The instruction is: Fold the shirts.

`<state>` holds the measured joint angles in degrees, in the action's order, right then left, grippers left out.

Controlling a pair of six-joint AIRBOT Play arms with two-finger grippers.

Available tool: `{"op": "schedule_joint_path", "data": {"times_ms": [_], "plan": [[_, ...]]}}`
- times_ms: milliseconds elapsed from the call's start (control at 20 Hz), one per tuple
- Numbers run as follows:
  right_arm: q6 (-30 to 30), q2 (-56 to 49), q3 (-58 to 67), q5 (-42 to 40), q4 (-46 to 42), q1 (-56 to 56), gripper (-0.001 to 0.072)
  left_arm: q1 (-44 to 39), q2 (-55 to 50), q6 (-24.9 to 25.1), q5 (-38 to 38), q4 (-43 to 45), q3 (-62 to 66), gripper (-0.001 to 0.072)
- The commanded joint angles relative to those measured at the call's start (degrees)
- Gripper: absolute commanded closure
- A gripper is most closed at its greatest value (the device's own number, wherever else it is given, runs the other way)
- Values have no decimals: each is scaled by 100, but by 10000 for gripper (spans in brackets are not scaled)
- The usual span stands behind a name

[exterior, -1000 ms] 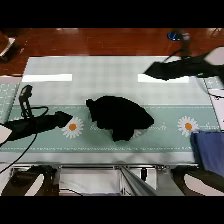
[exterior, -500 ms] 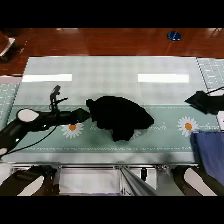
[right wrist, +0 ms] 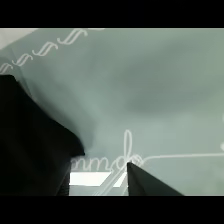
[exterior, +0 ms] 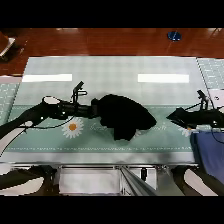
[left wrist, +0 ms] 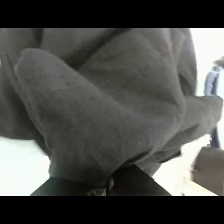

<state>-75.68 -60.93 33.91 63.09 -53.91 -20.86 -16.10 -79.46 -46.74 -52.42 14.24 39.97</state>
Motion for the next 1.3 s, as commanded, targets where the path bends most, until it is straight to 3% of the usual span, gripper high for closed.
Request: {"op": "schedule_joint_path", "data": {"times_ms": [0,350,650,700,800,1000,1250], "plan": [[-35,-494,83,-595,232,385,306,160,-155,111,-538,-72,229,680],[271,-2210,1377,251,553,874,306,501,-157,105,-721,-57,229,681],[555,-2605,1401,407,717,1858,309,501,-157,39,-721,-57,229,681],[579,-2603,1456,417,704,2002,388,501,-157,39,-719,-59,234,681],[719,-2581,1803,789,719,2159,694,599,-122,-103,-789,-63,330,681],[398,-1961,3799,1296,494,2138,695,1152,481,-433,-1274,-83,1543,681],[-345,-1322,8011,1167,-184,2140,695,1578,1263,-1344,-1106,33,4354,682]]}}
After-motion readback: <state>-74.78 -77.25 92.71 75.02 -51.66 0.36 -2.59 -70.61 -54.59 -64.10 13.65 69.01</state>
